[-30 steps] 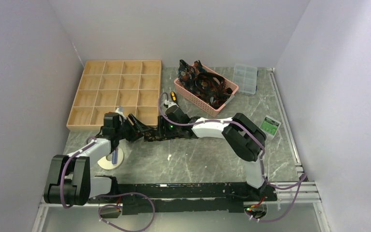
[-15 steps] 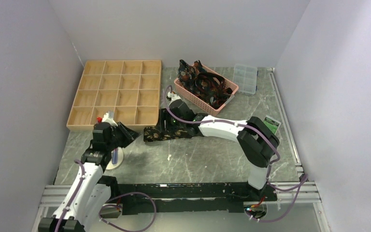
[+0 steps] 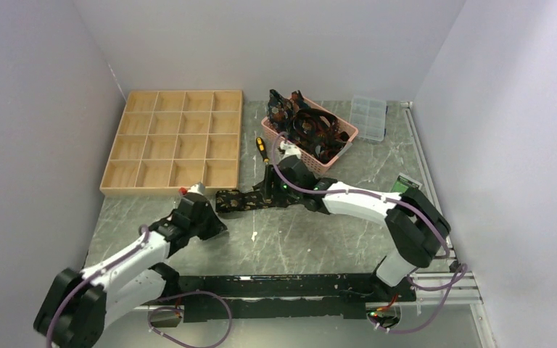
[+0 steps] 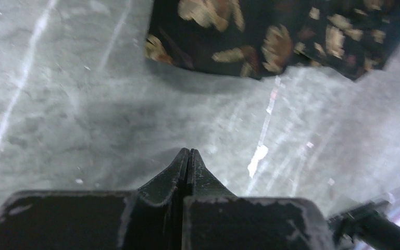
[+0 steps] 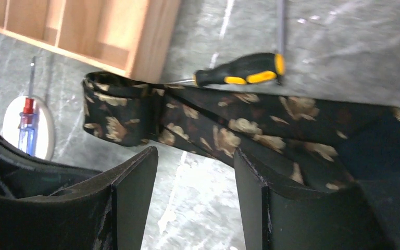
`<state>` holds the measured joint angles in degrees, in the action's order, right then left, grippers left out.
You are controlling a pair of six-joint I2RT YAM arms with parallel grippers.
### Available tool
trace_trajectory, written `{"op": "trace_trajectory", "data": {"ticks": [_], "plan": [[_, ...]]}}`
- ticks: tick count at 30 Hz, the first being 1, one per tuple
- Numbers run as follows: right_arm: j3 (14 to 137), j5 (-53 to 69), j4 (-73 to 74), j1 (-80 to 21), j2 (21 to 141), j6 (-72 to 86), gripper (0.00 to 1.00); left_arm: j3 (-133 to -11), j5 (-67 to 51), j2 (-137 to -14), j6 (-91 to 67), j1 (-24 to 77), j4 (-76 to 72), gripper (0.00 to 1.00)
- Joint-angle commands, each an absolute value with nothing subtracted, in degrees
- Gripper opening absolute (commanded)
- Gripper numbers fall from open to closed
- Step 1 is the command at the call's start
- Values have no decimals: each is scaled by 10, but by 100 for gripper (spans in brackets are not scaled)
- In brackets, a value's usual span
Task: Roll the ties
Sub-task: Roll the tie at the center of the board.
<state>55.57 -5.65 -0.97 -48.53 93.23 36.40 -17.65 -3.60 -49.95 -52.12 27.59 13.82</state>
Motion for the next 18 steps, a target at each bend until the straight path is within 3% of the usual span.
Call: {"op": "trace_trajectory", "data": {"ticks": [1,9,18], "plan": [[512,-101,-23,-471,870,355,60,-215,63,-591,-500,295,79,3],[445,-125,-20,-458,785,352,61,-252,116,-725,-494,317,-24,3],[430,-121,-26,-447,762,352,61,-266,188,-803,-533,341,-35,3]]}}
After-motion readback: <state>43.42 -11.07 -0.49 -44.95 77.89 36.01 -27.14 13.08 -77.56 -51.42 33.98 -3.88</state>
